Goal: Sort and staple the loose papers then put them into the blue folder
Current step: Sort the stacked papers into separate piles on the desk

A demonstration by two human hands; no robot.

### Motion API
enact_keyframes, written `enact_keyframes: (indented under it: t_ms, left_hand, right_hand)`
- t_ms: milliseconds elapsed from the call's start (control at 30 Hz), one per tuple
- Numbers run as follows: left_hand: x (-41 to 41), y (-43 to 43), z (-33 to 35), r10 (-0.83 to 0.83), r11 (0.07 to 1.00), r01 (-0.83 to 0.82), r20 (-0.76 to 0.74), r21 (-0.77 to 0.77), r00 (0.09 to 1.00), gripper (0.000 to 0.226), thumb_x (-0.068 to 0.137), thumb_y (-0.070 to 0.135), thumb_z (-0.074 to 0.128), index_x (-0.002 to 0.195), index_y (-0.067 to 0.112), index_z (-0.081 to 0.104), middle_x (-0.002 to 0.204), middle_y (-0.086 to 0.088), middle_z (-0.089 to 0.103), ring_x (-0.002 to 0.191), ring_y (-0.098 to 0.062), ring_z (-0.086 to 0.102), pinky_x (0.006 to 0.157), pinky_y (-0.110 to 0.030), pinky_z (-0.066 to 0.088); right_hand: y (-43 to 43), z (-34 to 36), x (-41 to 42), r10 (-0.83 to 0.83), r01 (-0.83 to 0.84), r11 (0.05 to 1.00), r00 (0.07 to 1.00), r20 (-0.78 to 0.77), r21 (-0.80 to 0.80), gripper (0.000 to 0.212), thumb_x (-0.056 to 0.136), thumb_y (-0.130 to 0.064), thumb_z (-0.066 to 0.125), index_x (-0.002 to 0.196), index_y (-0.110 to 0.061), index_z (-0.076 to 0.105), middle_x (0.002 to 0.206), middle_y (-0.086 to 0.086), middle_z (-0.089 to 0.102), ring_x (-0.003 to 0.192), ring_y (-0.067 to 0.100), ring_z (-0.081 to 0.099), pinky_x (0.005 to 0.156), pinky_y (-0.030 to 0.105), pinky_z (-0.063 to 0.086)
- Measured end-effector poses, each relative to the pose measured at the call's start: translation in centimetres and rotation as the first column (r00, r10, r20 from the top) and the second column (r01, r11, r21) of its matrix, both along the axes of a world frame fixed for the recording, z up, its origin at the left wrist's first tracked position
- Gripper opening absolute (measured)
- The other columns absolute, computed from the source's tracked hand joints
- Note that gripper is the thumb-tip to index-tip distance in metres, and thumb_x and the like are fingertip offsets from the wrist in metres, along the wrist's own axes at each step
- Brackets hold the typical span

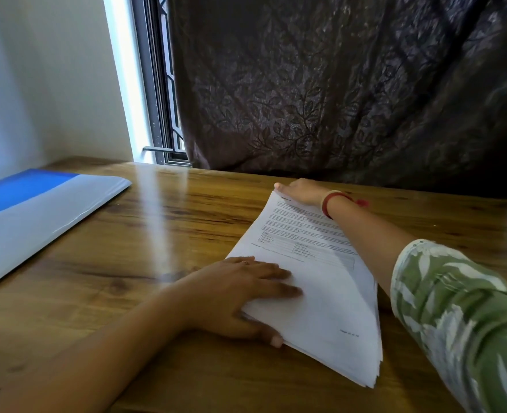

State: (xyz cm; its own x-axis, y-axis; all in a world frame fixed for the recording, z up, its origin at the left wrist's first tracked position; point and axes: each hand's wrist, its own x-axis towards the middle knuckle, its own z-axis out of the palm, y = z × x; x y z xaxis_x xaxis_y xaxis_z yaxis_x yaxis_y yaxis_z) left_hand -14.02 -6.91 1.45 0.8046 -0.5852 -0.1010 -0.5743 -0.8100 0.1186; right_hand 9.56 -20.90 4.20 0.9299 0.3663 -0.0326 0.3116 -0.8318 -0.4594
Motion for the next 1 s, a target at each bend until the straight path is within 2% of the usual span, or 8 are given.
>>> enact_keyframes:
  t_ms: [200, 367, 433, 533, 667, 767, 867, 1000]
  left_hand:
    - [0.4, 0.7, -0.7, -0.028, 0.994, 0.026, -0.024, -0.108, 0.999, 0.064, 0.09, 0.059, 0.053, 0.148, 0.048, 0.027, 0.159, 0.021, 0.016, 0.145, 0.004, 0.007, 0.119, -0.027, -0.004]
    - [-0.1, 1.8, -0.2, -0.007, 0.92, 0.016, 0.024, -0.392, 1.0, 0.069, 0.073, 0.083, 0.047, 0.134, 0.071, 0.018, 0.15, 0.039, 0.009, 0.141, 0.017, -0.003, 0.115, -0.019, 0.0]
    - [0.8, 2.4, 0.4, 0.087, 0.787, -0.076, -0.012, -0.612, 0.996, 0.066, 0.07, 0.089, 0.039, 0.132, 0.072, 0.025, 0.145, 0.042, 0.023, 0.14, 0.014, 0.015, 0.112, -0.017, 0.016]
    - [4.5, 2.8, 0.9, 0.162, 0.419, -0.332, -0.291, -0.845, 0.943, 0.082, 0.051, 0.095, 0.051, 0.121, 0.053, 0.052, 0.132, 0.023, 0.052, 0.126, -0.002, 0.049, 0.097, -0.025, 0.044]
    - [10.7, 2.8, -0.2, 0.166, 0.237, -0.556, -0.531, -0.796, 0.831, 0.117, 0.048, 0.095, 0.056, 0.143, 0.028, 0.042, 0.146, -0.003, 0.049, 0.133, -0.028, 0.048, 0.112, -0.051, 0.035]
    - [13.5, 1.2, -0.9, 0.187, 0.166, -0.616, -0.589, -0.77, 0.786, 0.094, 0.072, 0.084, 0.052, 0.139, 0.018, 0.048, 0.136, -0.008, 0.058, 0.12, -0.026, 0.058, 0.1, -0.039, 0.046]
    - [13.5, -0.4, -0.3, 0.147, 0.159, -0.585, -0.567, -0.795, 0.811, 0.045, 0.095, 0.062, 0.035, 0.108, 0.027, 0.061, 0.096, 0.015, 0.072, 0.104, -0.013, 0.065, 0.075, -0.021, 0.051]
    - [13.3, 1.0, -0.6, 0.138, 0.032, -0.588, -0.579, -0.808, 0.803, 0.078, 0.088, 0.07, 0.042, 0.137, 0.01, 0.051, 0.128, 0.0, 0.065, 0.119, -0.021, 0.061, 0.105, -0.036, 0.043]
  right_hand:
    - [-0.2, -0.3, -0.9, 0.09, -0.078, 0.988, 0.992, -0.086, 0.132, 0.056, 0.101, -0.052, 0.029, 0.145, -0.018, 0.039, 0.151, 0.006, 0.037, 0.138, 0.027, 0.035, 0.103, 0.039, 0.028]
    - [-3.1, 0.7, -1.0, -0.216, 0.14, 0.936, 0.953, 0.212, 0.324, 0.062, 0.097, -0.055, 0.038, 0.148, -0.019, 0.033, 0.152, 0.014, 0.033, 0.139, 0.034, 0.033, 0.114, 0.051, 0.027]
    - [-5.9, 0.4, -2.4, -0.366, 0.177, 0.804, 0.9, 0.238, 0.568, 0.058, 0.098, -0.05, 0.042, 0.146, -0.017, 0.037, 0.149, 0.013, 0.036, 0.135, 0.031, 0.038, 0.112, 0.048, 0.032]
    - [-9.5, -1.8, -5.3, -0.57, 0.323, 0.565, 0.818, 0.077, 0.76, 0.054, 0.098, -0.05, 0.041, 0.144, -0.021, 0.038, 0.147, 0.008, 0.037, 0.131, 0.027, 0.042, 0.108, 0.046, 0.038]
    - [-11.5, -4.1, -7.7, -0.579, 0.474, 0.364, 0.789, -0.204, 0.802, 0.052, 0.1, -0.051, 0.036, 0.141, -0.019, 0.039, 0.132, 0.001, 0.05, 0.112, 0.02, 0.052, 0.091, 0.033, 0.041]
    - [-11.0, -4.3, -8.5, -0.534, 0.432, 0.487, 0.835, -0.133, 0.759, 0.058, 0.099, -0.052, 0.036, 0.146, -0.017, 0.036, 0.146, 0.005, 0.045, 0.129, 0.026, 0.047, 0.1, 0.038, 0.04]
    - [-9.7, -4.4, -8.6, -0.446, 0.368, 0.606, 0.891, -0.081, 0.705, 0.063, 0.098, -0.054, 0.036, 0.15, -0.019, 0.029, 0.152, 0.006, 0.037, 0.136, 0.027, 0.039, 0.106, 0.04, 0.035]
    - [-9.4, -3.8, -8.3, -0.377, 0.315, 0.642, 0.924, -0.07, 0.699, 0.065, 0.096, -0.059, 0.035, 0.148, -0.021, 0.034, 0.152, 0.004, 0.038, 0.135, 0.024, 0.041, 0.107, 0.04, 0.035]
